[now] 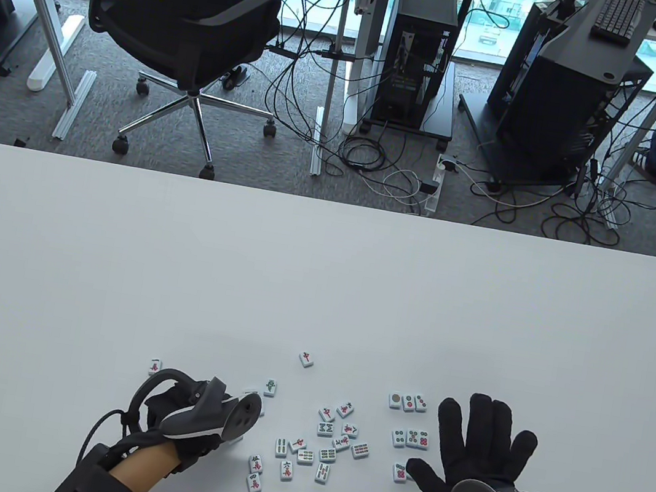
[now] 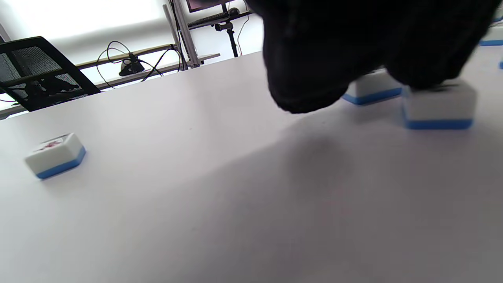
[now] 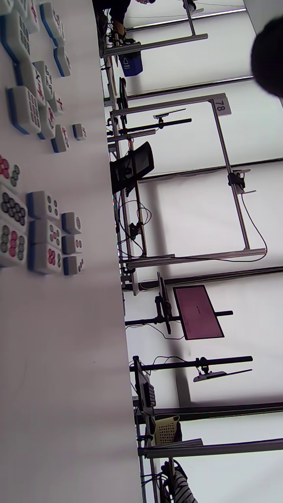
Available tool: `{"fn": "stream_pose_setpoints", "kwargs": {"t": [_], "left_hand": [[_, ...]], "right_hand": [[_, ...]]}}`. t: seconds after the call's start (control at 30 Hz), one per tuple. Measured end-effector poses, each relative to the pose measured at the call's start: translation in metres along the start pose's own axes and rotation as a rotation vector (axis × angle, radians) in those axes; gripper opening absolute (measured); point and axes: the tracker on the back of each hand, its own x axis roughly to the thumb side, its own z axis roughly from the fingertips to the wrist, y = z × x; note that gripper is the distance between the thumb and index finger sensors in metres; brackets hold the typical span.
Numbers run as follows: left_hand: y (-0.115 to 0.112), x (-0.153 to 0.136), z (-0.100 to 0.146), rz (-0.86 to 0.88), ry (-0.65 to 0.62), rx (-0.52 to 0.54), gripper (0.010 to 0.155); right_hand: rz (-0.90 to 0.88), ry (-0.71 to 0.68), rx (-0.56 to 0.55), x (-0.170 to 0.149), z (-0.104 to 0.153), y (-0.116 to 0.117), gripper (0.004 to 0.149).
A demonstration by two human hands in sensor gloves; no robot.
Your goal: Mahjong suit sorting
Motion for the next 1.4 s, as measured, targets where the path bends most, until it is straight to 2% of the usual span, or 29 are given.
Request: {"fn": "stream_pose_setpoints", "kwargs": {"t": [0.07, 0.17, 0.3, 0.4, 0.53, 0.6, 0.77, 0.87, 1.07, 1.4], "left_hand": [[0.002, -0.004, 0.005, -0.022, 0.009, 0.026, 0.051], [0.006, -0.005, 0.011, 0.048, 0.006, 0.055, 0.053], [0.000, 0.007, 0.010, 0.072, -0.020, -0.019, 0.059], [-0.006, 0.014, 0.009, 0.019, -0.040, -0.042, 0.054], [-0.003, 0.008, 0.010, 0.014, -0.019, -0.110, 0.053], [-0.003, 0.002, 0.011, 0.029, 0.018, -0.143, 0.057], [0.000, 0.002, 0.013, 0.031, 0.092, -0.099, 0.065], [-0.003, 0.010, 0.008, -0.010, 0.116, -0.122, 0.068], [-0.007, 0.022, -0.002, -0.093, 0.115, -0.114, 0.066], [-0.011, 0.021, -0.004, -0.028, 0.097, -0.175, 0.063]], "right_hand": [[-0.007, -0.002, -0.002, 0.000, 0.000, 0.000, 0.087], [-0.007, -0.003, -0.002, 0.000, 0.000, 0.001, 0.087], [-0.002, 0.001, 0.013, 0.000, 0.000, 0.003, 0.087], [-0.005, 0.004, 0.018, -0.001, 0.000, 0.004, 0.087], [-0.006, 0.003, 0.025, 0.000, 0.000, 0.004, 0.086], [-0.008, 0.003, 0.024, 0.000, -0.001, 0.004, 0.086], [-0.013, 0.003, 0.022, -0.001, -0.001, 0.004, 0.086], [-0.011, -0.002, 0.029, 0.000, -0.001, 0.005, 0.086], [-0.017, 0.003, 0.035, -0.001, -0.001, 0.005, 0.086], [-0.017, 0.003, 0.041, -0.001, -0.001, 0.006, 0.087]]}}
